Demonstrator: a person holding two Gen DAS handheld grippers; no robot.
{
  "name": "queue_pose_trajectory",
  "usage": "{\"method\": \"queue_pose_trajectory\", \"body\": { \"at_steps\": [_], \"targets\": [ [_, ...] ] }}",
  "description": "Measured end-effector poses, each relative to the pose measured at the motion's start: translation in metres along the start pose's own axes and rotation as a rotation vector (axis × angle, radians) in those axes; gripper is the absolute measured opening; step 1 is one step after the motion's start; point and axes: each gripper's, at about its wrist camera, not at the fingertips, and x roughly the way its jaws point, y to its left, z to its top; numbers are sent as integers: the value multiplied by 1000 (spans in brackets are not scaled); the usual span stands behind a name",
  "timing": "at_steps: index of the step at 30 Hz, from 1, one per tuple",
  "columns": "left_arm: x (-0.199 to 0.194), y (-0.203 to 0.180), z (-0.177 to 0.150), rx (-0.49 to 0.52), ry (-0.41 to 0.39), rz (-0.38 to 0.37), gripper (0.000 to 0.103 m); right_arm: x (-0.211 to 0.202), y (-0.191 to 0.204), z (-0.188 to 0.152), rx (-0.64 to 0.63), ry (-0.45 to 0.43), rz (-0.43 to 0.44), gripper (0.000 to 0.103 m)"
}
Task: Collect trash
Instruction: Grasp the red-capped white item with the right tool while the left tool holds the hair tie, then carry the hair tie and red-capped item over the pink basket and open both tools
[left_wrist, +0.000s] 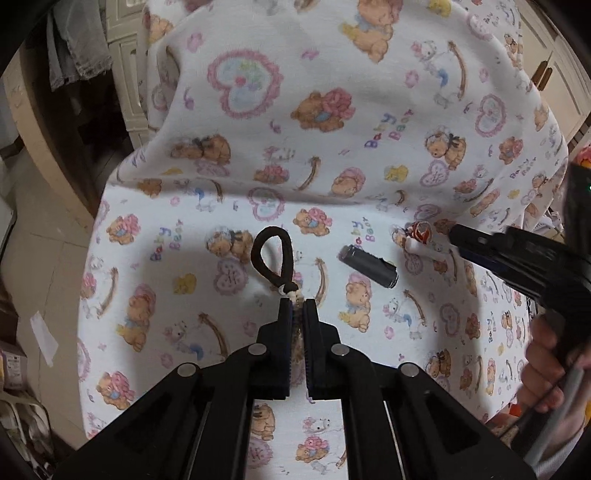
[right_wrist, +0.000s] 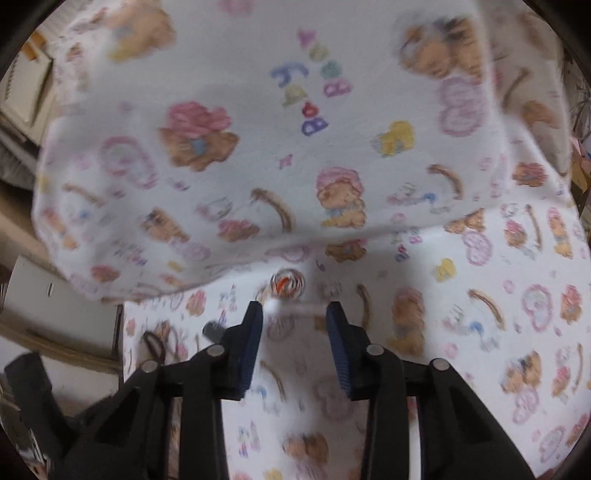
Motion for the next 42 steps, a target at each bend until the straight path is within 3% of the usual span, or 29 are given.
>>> {"method": "queue_pose_trajectory", "body": {
  "at_steps": [8,9,11,14,31,37,42],
  "targets": [
    [-4,3,1,1,-6,-7,5,28,14,6,-2,-3,-21,22],
    [-4,3,1,3,-6,-4,5,32,15,5,-7,-2,-34,21],
    [-4,5,0,-1,-8,12,4,38,15,4,-9,0,-49,5],
    [-4,8,-2,-11,-6,4,5,35,15,-1,-14,-22,-54,4],
    [-27,25,-7,-23,-50,6,4,-56,27,-56,-189,-68,24,4],
    [-49,24,-22,4,-63,-42,5,-84,40,-88,-253,-98,34,5],
    [-68,20,-42,11,-71,0,4,-113,47,-117,-273,-120,47,5]
  ]
}}
